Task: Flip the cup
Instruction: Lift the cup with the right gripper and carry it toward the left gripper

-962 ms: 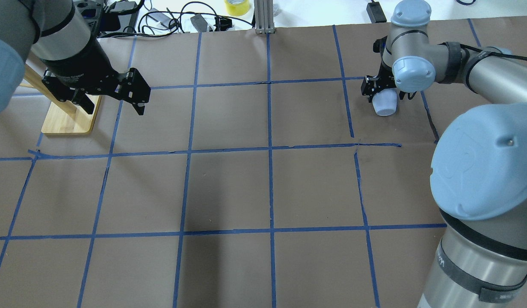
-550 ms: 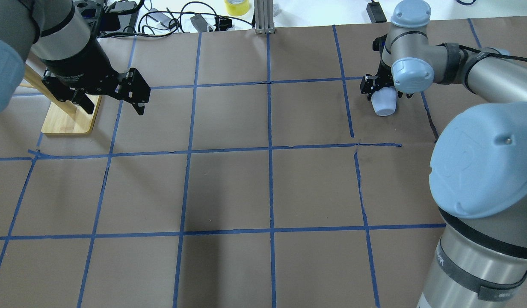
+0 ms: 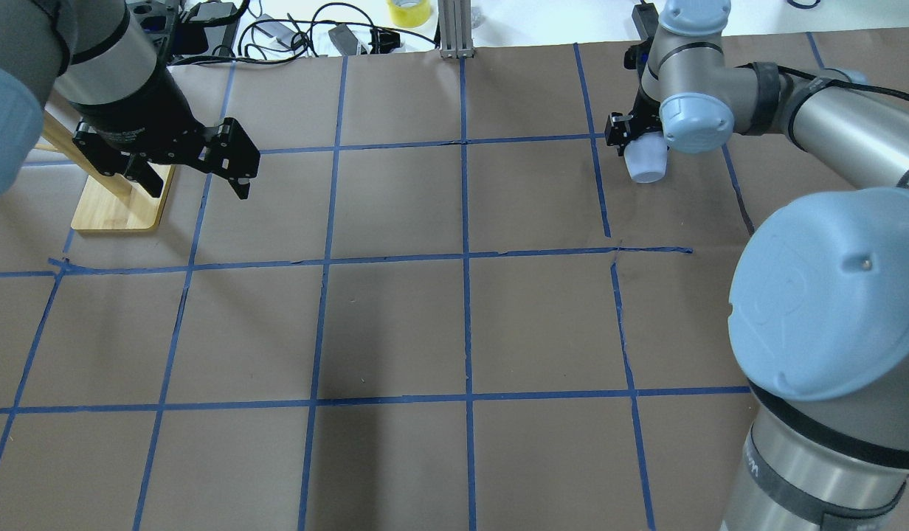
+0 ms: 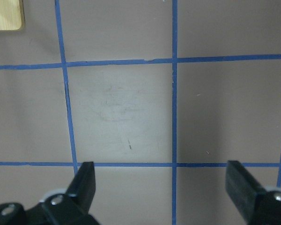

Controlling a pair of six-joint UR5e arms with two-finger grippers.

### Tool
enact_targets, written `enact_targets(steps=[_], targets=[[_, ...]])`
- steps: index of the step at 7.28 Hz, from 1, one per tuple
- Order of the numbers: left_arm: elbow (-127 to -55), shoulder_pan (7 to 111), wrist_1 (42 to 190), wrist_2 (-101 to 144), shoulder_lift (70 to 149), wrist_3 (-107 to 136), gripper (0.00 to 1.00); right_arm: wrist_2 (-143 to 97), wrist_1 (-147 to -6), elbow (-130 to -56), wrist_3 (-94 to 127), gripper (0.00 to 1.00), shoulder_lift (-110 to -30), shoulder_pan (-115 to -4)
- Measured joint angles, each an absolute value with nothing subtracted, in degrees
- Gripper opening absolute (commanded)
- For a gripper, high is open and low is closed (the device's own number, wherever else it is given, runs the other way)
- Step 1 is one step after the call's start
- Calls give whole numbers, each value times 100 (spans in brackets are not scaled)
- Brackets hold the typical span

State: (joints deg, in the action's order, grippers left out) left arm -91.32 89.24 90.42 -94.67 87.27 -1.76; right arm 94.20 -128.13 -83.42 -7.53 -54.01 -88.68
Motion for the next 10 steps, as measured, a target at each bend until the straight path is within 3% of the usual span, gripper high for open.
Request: enact_targets(steps=[4, 7, 10], targets=[[-9132, 8930, 9042, -9470, 8719, -176, 100, 9371, -13657, -8356, -2936, 13, -5518, -10480], [-9132, 8927, 9044, -9472, 8716, -176, 100, 9301, -14042, -8404, -4968, 11, -5384, -11260], [-9132, 8922, 9044, -9474, 8710, -176, 100, 9295, -14423, -8433, -6806, 16, -5029, -11794]])
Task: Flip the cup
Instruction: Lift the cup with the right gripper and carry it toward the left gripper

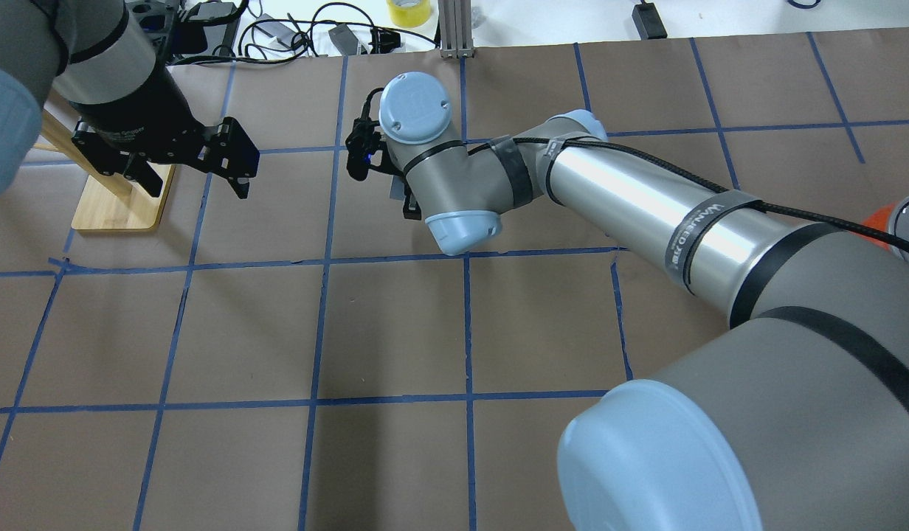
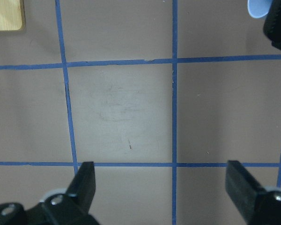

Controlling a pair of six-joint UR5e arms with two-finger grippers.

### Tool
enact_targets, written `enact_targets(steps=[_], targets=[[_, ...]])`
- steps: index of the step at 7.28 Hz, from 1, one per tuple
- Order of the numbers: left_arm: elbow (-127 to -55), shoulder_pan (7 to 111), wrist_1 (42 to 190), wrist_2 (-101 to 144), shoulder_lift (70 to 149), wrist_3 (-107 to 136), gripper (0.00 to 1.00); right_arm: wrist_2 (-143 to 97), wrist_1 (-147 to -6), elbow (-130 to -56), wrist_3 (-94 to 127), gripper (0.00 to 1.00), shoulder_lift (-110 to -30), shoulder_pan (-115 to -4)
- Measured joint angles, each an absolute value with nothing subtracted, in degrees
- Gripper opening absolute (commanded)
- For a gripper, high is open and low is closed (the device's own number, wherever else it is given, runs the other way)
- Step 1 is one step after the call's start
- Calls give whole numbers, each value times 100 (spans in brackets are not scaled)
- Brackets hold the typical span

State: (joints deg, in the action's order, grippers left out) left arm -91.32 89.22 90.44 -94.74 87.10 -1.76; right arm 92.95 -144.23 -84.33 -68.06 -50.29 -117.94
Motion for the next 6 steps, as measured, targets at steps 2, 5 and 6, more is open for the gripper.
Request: enact_targets(steps=[2, 5, 6], targets=[[-9132, 8921, 9044, -9475, 8710, -176, 100, 9291, -14418, -8459, -7369, 34, -4959, -11862], [-9132, 8921, 9042, -9475, 8710, -176, 100, 9301, -14392, -8570, -7444, 66, -4943, -11870], [-9132, 8921, 9042, -9475, 8710, -176, 100, 9301, -14389, -8581, -7426, 98, -4941, -11871]])
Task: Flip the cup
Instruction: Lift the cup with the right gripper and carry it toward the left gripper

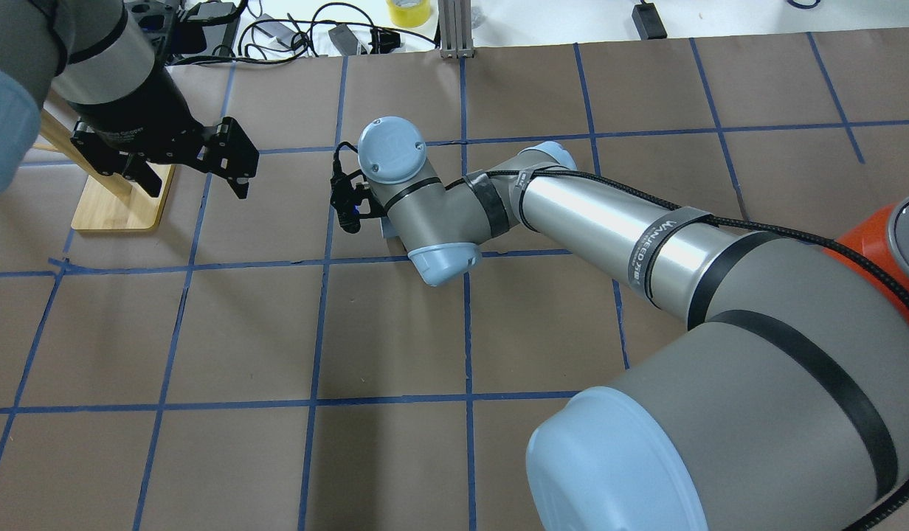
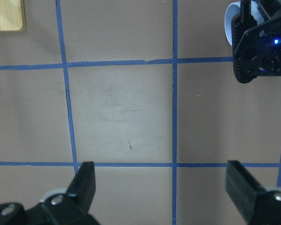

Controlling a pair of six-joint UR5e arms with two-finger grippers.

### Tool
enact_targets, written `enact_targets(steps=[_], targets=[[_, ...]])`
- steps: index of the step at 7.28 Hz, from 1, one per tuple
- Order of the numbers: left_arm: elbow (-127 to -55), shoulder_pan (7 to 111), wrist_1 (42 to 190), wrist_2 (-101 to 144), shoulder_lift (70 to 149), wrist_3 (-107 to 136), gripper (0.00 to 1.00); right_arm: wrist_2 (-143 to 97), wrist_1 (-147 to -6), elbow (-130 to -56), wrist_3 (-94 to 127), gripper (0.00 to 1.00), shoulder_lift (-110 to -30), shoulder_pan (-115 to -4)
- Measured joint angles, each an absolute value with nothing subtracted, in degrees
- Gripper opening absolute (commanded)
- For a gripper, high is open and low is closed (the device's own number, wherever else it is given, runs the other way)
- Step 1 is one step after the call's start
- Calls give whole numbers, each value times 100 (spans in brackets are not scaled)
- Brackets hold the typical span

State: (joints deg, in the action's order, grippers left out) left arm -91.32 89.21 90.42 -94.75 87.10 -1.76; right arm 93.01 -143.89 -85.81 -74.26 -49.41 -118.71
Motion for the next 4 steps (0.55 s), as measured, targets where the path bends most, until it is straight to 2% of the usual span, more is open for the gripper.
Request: enact_targets(steps=[4], targets=[[-9132, 8921, 9035, -9466, 8718, -176, 100, 9237, -14406, -8581, -7227, 99, -4954, -11860]])
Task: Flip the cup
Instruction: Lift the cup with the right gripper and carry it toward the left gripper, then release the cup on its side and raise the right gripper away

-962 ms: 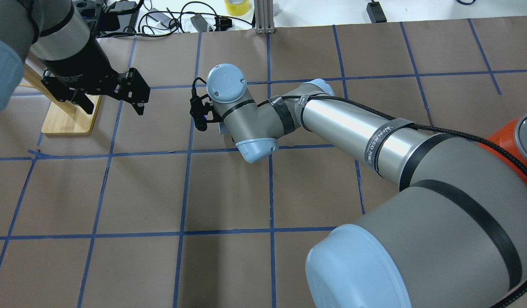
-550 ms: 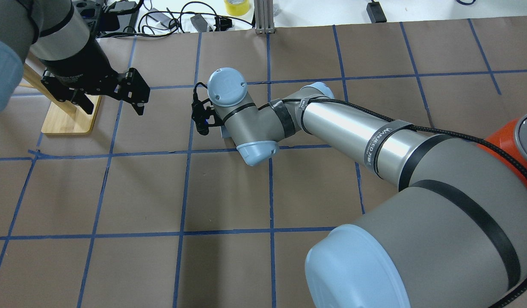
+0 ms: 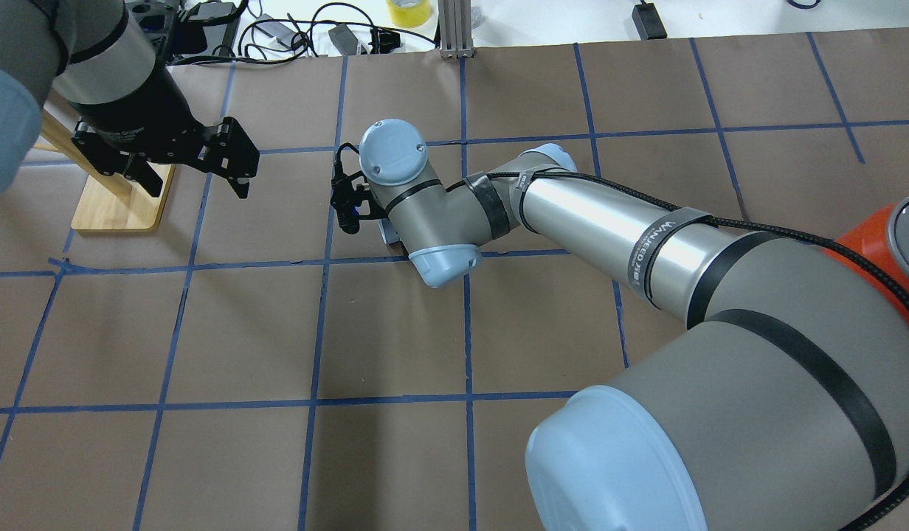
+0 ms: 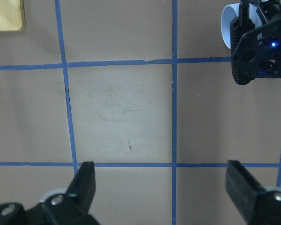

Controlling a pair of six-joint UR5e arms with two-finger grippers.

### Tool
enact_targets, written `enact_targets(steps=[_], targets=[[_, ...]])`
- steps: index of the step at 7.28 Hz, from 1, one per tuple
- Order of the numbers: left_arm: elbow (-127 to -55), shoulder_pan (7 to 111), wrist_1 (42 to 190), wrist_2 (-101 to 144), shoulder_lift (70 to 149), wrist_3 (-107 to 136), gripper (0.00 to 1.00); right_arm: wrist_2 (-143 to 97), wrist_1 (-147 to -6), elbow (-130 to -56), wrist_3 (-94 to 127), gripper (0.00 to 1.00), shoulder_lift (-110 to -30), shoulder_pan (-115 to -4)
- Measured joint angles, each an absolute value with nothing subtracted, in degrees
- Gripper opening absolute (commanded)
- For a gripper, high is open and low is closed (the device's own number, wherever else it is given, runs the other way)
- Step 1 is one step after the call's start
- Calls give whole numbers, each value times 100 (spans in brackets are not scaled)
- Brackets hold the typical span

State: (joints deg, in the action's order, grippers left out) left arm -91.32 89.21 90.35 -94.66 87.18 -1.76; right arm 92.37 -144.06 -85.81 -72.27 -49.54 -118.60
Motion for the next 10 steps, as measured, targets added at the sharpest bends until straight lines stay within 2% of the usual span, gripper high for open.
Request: enact_targets(steps=[3, 6, 8, 10], targets=[[-9132, 8921, 9035, -9466, 8718, -176, 100, 9225, -13676, -8479, -6995, 99, -5486, -11593], [-9135, 8920, 9025, -9464, 8724, -180, 100, 9177, -12218, -8468, -5890, 100, -6376, -10503], [-9152, 8910, 8669, -9441, 8773, -184, 100, 8919, -11063, -8471, -4347, 100, -6822, -9476], [-9291, 8898, 8057, -9193, 9042, -131, 100, 8850, -10269, -8514, -2329, 100, -7399, -9016]])
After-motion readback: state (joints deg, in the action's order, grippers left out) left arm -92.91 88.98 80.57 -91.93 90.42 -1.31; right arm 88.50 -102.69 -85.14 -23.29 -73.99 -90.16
